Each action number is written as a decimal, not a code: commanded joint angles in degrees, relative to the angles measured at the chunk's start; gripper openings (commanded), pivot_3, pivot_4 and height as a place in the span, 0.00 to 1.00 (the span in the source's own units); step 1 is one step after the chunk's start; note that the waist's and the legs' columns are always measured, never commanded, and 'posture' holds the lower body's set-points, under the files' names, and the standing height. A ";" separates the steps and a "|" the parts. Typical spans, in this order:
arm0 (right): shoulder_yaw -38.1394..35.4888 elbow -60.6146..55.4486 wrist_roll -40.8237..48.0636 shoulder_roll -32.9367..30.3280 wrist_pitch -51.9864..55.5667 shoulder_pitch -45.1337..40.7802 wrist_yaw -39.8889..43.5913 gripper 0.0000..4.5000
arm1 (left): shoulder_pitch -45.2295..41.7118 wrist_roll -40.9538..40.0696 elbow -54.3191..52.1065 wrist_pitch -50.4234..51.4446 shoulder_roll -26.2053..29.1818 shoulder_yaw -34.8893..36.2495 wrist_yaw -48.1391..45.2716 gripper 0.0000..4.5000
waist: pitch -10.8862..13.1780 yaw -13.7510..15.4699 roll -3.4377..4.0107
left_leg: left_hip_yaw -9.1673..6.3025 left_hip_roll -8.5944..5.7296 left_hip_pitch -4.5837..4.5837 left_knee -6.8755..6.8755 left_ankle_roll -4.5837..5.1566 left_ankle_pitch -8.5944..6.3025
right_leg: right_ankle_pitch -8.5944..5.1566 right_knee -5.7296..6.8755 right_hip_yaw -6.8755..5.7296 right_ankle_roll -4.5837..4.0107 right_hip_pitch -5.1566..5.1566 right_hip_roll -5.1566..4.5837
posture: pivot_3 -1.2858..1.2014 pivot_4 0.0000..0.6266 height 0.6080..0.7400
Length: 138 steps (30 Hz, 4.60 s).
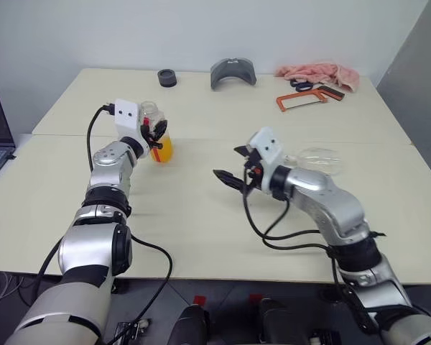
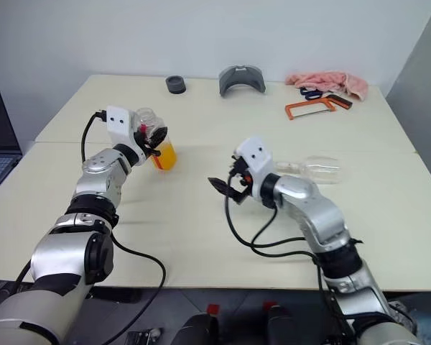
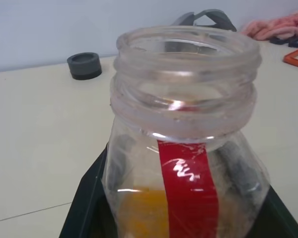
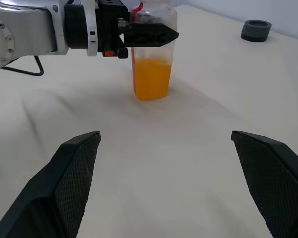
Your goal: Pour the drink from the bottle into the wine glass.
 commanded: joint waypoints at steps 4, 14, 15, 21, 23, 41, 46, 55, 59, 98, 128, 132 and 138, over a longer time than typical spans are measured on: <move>1.05 2.25 -3.27 2.21 -3.18 -2.53 0.71 1.00 | -1.35 0.39 1.08 -2.36 0.72 1.52 3.72 0.38 | 0.00 -0.36 0.00 | -0.06 0.00 0.02 -0.01 0.00 0.00 | 0.00 0.04 0.01 0.00 -0.04 0.02 | 0.52 0.24 1.00; 0.38 0.98 -4.32 3.71 -2.26 -2.34 0.96 1.00 | 0.23 -0.64 0.84 -1.82 -0.87 3.61 5.26 0.98 | 0.00 -0.49 0.00 | -0.08 0.00 0.02 -0.01 0.00 0.00 | 0.01 0.09 0.00 -0.01 -0.08 0.06 | 0.52 0.24 1.00; 0.29 0.71 -4.28 3.73 -2.07 -2.19 0.89 1.00 | 0.47 -0.50 0.71 -1.86 -0.93 3.53 5.06 1.00 | -0.01 -0.49 0.00 | -0.08 0.00 0.02 -0.01 0.00 0.00 | 0.01 0.09 0.00 -0.01 -0.08 0.06 | 0.52 0.24 1.00; 0.16 -2.54 -3.85 3.01 -0.24 0.82 0.55 1.00 | 3.58 0.74 -0.88 -3.27 -1.19 2.65 5.26 1.00 | -0.01 -0.50 0.00 | -0.08 0.00 0.02 -0.02 0.00 0.00 | 0.01 0.10 0.00 -0.01 -0.09 0.06 | 0.52 0.24 1.00; 0.29 -3.89 -3.89 2.70 0.35 2.04 0.51 1.00 | 4.70 0.69 -1.61 -3.41 -1.29 2.62 5.53 1.00 | -0.01 -0.49 -0.01 | -0.10 0.01 0.02 -0.03 0.00 0.00 | 0.01 0.11 0.00 -0.01 -0.09 0.05 | 0.52 0.24 1.00; -3.12 -17.59 -1.36 -1.71 7.44 16.30 -0.58 1.00 | 22.28 -0.55 -19.61 1.86 -2.42 1.89 4.10 1.00 | -0.04 -0.43 -0.03 | -0.11 0.06 0.04 -0.03 0.07 -0.04 | 0.01 0.12 0.02 -0.01 -0.08 0.05 | 0.52 0.24 1.00; -13.20 -22.57 3.90 2.72 12.83 23.70 -6.43 1.00 | 33.31 -2.64 -34.58 9.47 -1.25 1.33 -1.39 1.00 | -0.13 -0.45 -0.02 | -0.15 0.12 0.05 -0.05 0.17 -0.10 | 0.01 0.12 0.04 -0.01 -0.04 0.04 | 0.52 0.24 1.00; -34.33 -14.57 14.28 24.74 17.08 21.22 -25.86 1.00 | 44.67 -13.36 -60.06 22.52 3.27 -4.97 -23.57 1.00 | -0.20 -0.29 0.12 | -0.15 0.15 0.21 -0.09 0.20 -0.11 | 0.01 0.09 0.07 -0.02 0.16 0.07 | 0.52 0.24 1.00; -41.78 -6.15 20.97 29.95 12.44 14.75 -34.01 1.00 | 43.31 -15.03 -63.30 24.81 6.60 -7.13 -30.83 1.00 | -0.21 -0.27 0.15 | -0.14 0.13 0.36 -0.14 0.20 -0.11 | 0.00 0.10 0.04 -0.02 0.25 0.12 | 0.52 0.24 1.00; -47.44 53.18 42.01 25.28 -30.48 -20.09 -39.79 1.00 | 35.83 -12.77 -62.71 24.95 10.35 -12.36 -39.01 1.00 | -0.08 -2.19 0.37 | 0.48 0.20 0.43 -0.25 0.23 -0.12 | 0.00 0.09 0.24 -0.03 0.18 0.27 | 0.52 0.24 1.00; -46.82 43.21 39.10 28.48 -27.20 -13.94 -37.25 0.96 | 36.64 -11.53 -59.86 22.00 8.85 -12.95 -39.64 1.00 | -0.01 -2.09 0.47 | 0.38 0.25 0.35 -0.25 0.22 -0.12 | 0.01 0.07 0.24 -0.03 0.15 0.17 | 0.52 0.24 1.00; -47.09 42.04 39.83 28.87 -27.08 -12.75 -38.82 0.96 | 36.46 -11.44 -59.63 21.74 8.74 -13.06 -39.72 1.00 | -0.01 -2.08 0.47 | 0.38 0.25 0.35 -0.25 0.22 -0.12 | 0.01 0.07 0.24 -0.03 0.15 0.17 | 0.52 0.24 1.00; -46.86 39.49 40.55 30.06 -27.14 -9.46 -42.41 0.96 | 36.06 -11.36 -59.18 21.27 8.84 -13.41 -39.91 1.00 | -0.01 -2.08 0.48 | 0.39 0.25 0.33 -0.25 0.23 -0.12 | 0.01 0.06 0.24 -0.03 0.15 0.17 | 0.52 0.24 1.00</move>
